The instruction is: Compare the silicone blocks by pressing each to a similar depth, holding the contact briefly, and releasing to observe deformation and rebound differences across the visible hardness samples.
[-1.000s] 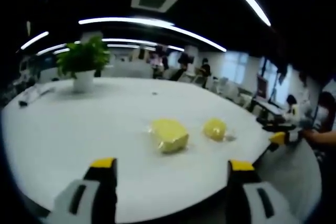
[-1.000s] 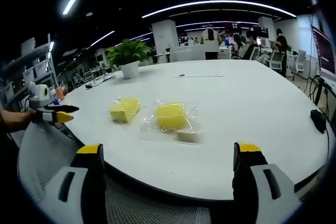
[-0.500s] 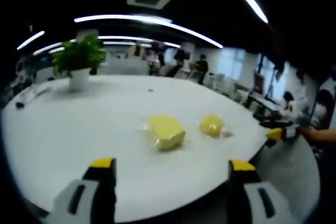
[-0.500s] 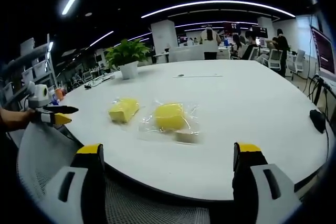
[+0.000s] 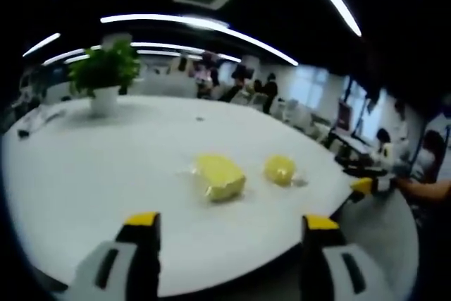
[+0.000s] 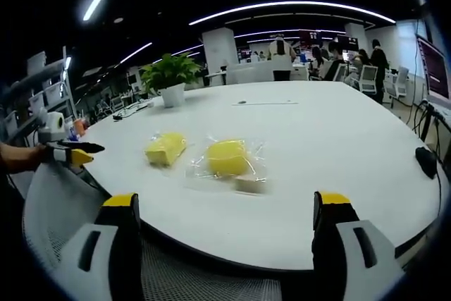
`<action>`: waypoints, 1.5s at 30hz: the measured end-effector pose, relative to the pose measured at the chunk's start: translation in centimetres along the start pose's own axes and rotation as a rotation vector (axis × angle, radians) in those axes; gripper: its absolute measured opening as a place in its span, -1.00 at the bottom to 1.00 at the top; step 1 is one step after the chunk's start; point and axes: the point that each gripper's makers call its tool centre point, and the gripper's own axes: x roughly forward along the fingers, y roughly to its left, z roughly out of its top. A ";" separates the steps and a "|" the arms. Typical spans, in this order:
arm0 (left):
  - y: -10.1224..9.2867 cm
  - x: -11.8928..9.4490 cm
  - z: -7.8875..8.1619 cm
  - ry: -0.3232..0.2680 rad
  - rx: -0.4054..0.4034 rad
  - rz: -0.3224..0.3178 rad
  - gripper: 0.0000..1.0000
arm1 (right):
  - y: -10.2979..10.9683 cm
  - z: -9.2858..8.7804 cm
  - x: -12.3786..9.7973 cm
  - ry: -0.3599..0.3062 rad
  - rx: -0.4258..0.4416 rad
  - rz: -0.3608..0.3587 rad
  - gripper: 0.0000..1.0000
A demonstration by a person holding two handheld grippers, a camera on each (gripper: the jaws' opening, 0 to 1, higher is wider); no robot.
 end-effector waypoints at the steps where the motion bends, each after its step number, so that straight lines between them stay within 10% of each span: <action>1: 0.1 0.1 0.0 0.005 -0.009 -0.004 0.66 | 0.0 0.0 0.0 -0.001 -0.001 0.002 0.92; 45: 4.7 8.6 0.4 0.095 -0.068 -0.060 0.42 | 0.1 0.0 0.0 0.002 0.000 -0.001 0.92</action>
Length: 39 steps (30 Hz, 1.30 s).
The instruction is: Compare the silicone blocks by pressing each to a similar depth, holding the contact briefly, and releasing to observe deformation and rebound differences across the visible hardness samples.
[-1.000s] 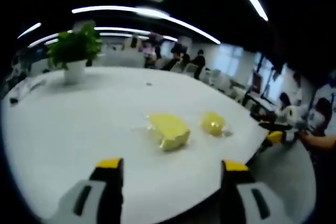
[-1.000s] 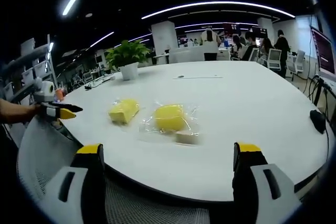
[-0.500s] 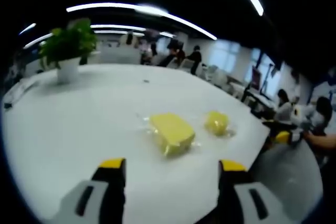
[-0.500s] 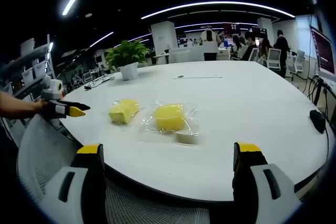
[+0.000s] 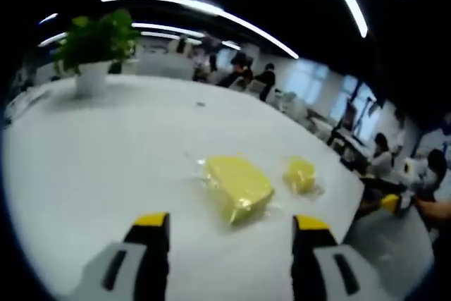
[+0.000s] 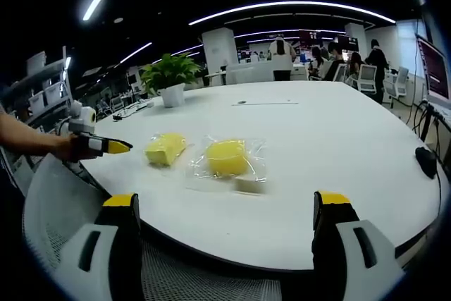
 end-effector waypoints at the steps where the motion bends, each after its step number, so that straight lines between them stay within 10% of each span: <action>1: 0.1 0.1 0.0 0.000 -0.002 0.003 0.42 | 0.0 0.0 0.0 0.000 0.000 0.000 0.92; 39: 3.0 6.6 3.4 0.003 -0.124 -0.016 -0.10 | -0.1 -0.1 0.0 0.008 0.007 -0.005 0.92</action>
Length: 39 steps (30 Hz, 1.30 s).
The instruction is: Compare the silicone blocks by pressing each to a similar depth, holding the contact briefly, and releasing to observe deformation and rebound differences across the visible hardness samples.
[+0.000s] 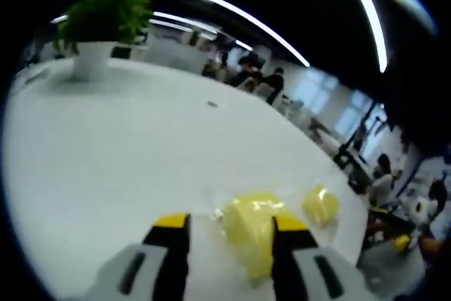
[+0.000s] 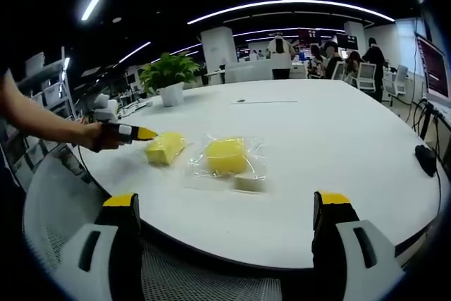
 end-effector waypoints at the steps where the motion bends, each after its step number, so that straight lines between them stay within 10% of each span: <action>1: 0.0 0.1 0.0 -0.001 -0.003 -0.003 -0.12 | 0.0 0.0 0.0 0.001 0.001 0.000 0.92; 26: -0.7 1.1 0.6 -0.012 -0.080 -0.058 -0.64 | -0.2 -0.3 0.0 0.019 0.006 -0.016 0.92; 39: -0.7 1.1 0.7 -0.012 0.023 -0.044 -1.00 | -0.2 -0.3 0.0 0.023 0.006 -0.015 0.92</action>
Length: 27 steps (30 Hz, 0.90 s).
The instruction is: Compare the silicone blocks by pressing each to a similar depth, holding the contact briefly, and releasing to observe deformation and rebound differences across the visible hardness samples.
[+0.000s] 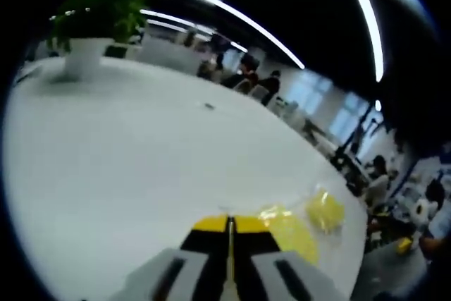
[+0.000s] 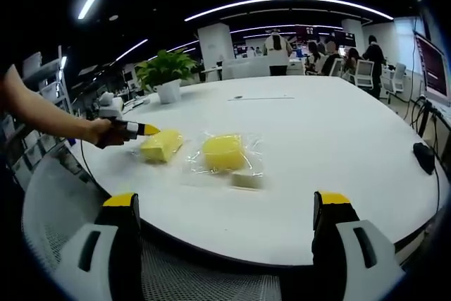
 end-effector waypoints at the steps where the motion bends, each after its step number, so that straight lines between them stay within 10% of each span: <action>1: -0.2 0.1 0.0 0.004 0.026 -0.005 -1.00 | 0.0 0.0 0.0 0.000 0.000 0.000 0.92; 27: -8.6 -4.3 7.9 -0.202 0.173 -0.234 -1.00 | 0.3 0.1 0.0 -0.005 -0.005 0.015 0.92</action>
